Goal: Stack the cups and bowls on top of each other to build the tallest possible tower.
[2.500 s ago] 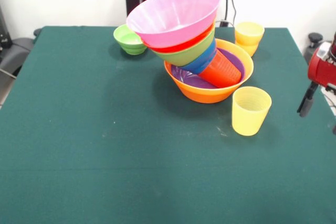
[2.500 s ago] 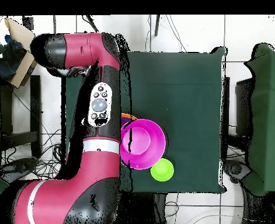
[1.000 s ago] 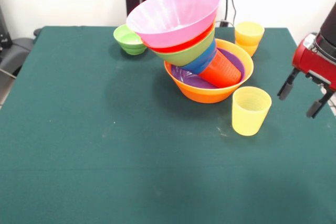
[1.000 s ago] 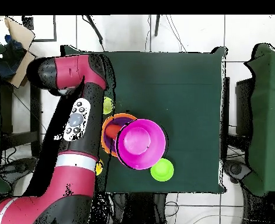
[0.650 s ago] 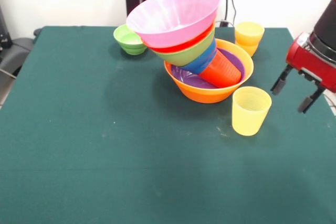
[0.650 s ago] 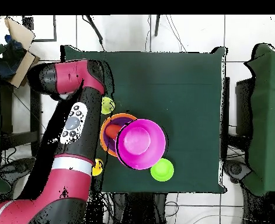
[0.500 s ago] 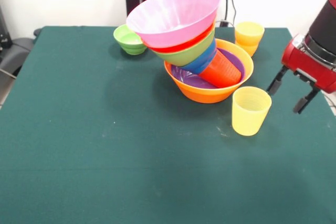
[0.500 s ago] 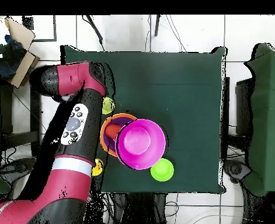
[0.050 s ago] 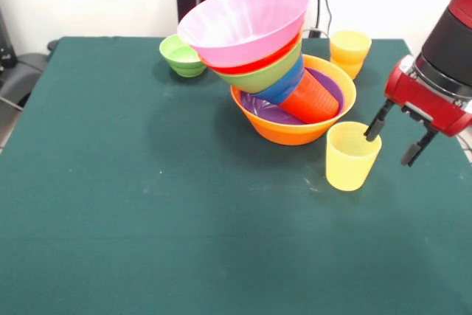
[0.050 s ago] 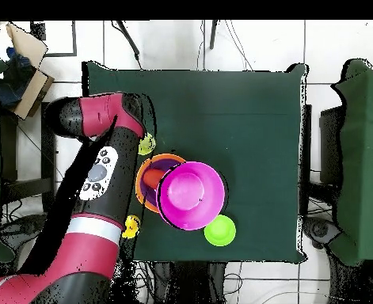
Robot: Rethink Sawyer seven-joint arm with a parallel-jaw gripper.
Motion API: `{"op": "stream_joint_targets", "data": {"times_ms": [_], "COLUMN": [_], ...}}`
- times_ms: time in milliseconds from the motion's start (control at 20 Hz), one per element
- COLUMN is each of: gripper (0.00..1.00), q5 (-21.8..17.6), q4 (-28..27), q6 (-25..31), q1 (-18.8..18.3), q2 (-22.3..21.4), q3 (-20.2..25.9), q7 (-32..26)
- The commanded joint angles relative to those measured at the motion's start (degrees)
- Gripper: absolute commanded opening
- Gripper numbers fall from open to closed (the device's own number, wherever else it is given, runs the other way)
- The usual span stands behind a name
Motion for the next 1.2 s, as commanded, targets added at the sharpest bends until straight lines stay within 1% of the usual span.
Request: {"op": "stream_joint_targets", "data": {"times_ms": [50, 350, 650, 750, 850, 1200], "gripper": [1.00, 1.00, 1.00, 1.00, 1.00, 1.00], "q5": [-0.8, 1.1, 1.2, 0.7, 0.3, 1.1], "q4": [6.9, 9.2, 9.9, 10.0, 9.8, 11.1], "q6": [-4.8, -3.4, -2.5, -4.3, -4.7, -5.9], "q1": [0.6, -0.2, -0.2, 0.1, 0.1, 0.0], "q2": [2.6, 1.4, 1.5, 1.8, 1.9, 1.3], "q3": [3.4, 6.1, 6.2, 5.6, 5.3, 6.4], "q7": [9.9, 7.9, 7.3, 7.7, 7.4, 7.3]}}
